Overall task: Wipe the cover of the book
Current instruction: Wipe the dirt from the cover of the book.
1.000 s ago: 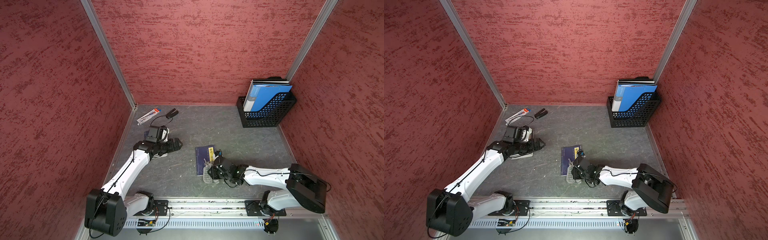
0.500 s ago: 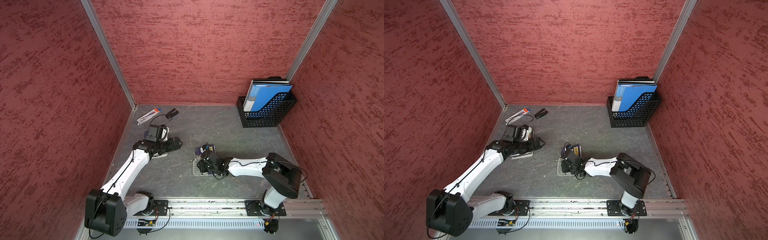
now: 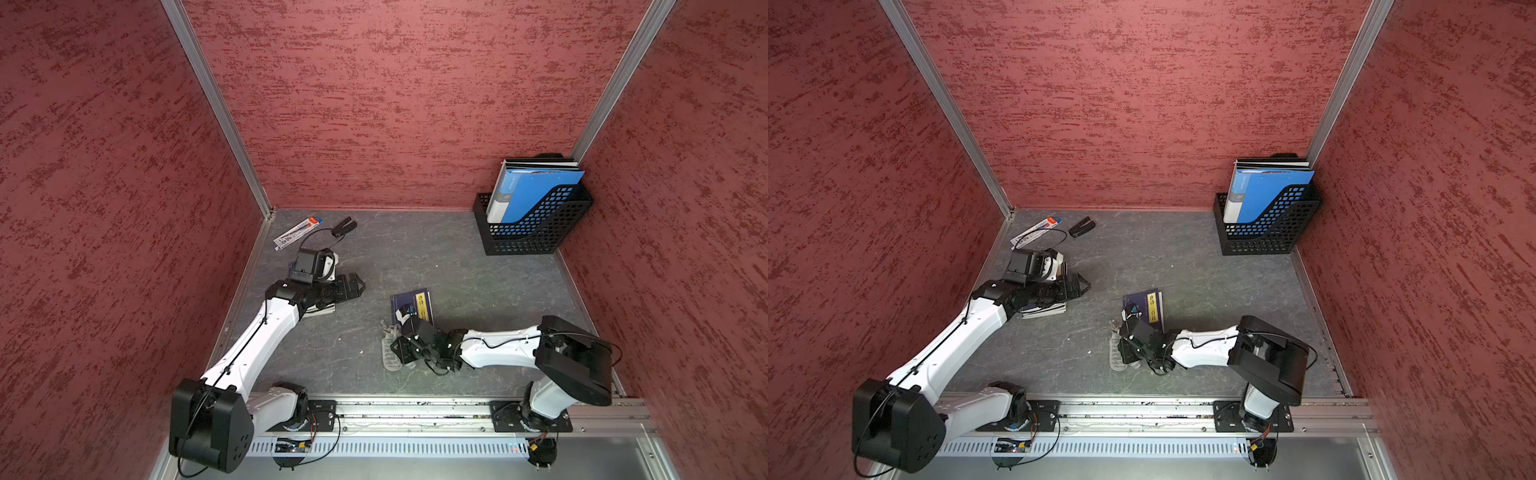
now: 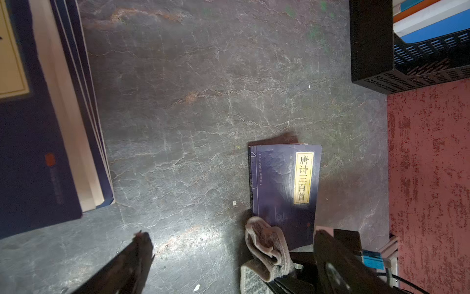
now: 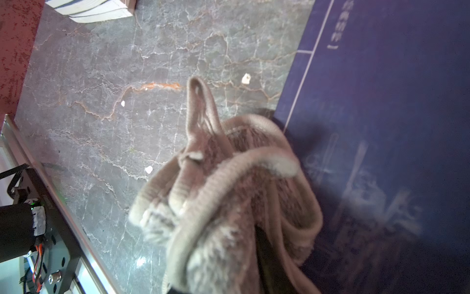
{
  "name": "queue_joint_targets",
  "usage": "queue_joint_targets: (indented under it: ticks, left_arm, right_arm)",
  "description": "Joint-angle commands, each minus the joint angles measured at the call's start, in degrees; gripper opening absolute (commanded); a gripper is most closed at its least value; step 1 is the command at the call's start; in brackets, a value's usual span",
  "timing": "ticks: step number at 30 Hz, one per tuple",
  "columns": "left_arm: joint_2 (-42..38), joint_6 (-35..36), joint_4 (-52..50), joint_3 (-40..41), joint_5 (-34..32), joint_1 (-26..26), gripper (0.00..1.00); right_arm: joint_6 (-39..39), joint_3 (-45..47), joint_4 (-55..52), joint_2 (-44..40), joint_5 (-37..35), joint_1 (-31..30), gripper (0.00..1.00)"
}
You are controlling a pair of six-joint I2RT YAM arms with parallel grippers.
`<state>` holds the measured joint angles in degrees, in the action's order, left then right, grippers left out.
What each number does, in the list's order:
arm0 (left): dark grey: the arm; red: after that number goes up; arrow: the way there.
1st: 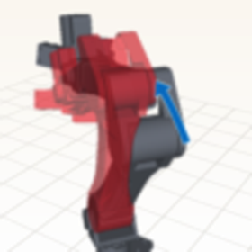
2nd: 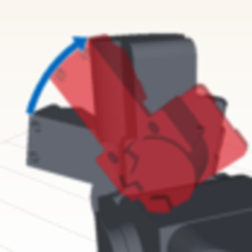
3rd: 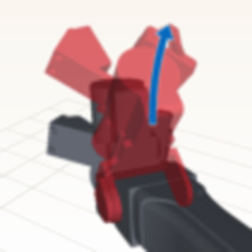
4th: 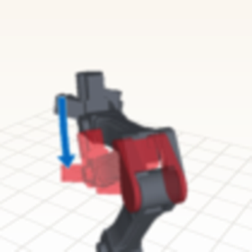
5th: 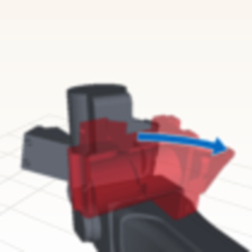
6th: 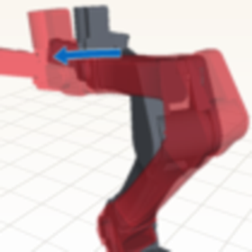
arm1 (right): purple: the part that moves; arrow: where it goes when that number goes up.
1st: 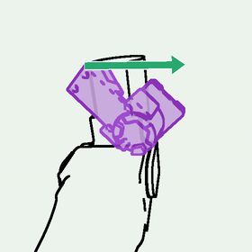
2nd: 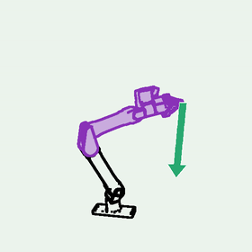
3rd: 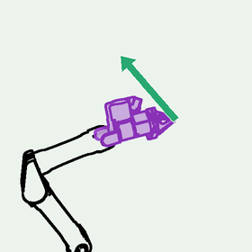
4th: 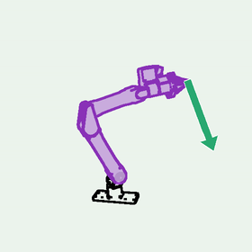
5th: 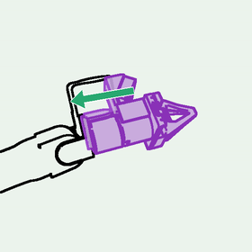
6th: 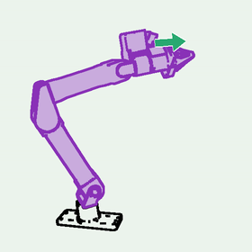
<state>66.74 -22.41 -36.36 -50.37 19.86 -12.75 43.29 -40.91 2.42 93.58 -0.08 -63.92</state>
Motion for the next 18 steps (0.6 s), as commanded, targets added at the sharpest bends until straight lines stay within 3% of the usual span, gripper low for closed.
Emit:
queue_joint_targets:
  ticks: [1,9,18]
  left_arm:
    - [0.50,0.53,0.05,-1.34,-0.11,0.10,1.00]
    - [-0.41,0.79,-0.55,-0.97,-0.78,0.18,1.00]
    - [-2.89,0.35,-0.86,0.20,-1.06,0.27,1.00]
  right_arm:
    - [1.57,3.22,-11.38,3.37,2.55,-0.28,0.28]
    - [-5.37,0.52,-9.31,5.26,1.98,11.28,0.28]
    - [-17.53,-18.02,-12.46,18.24,4.07,19.03,0.28]
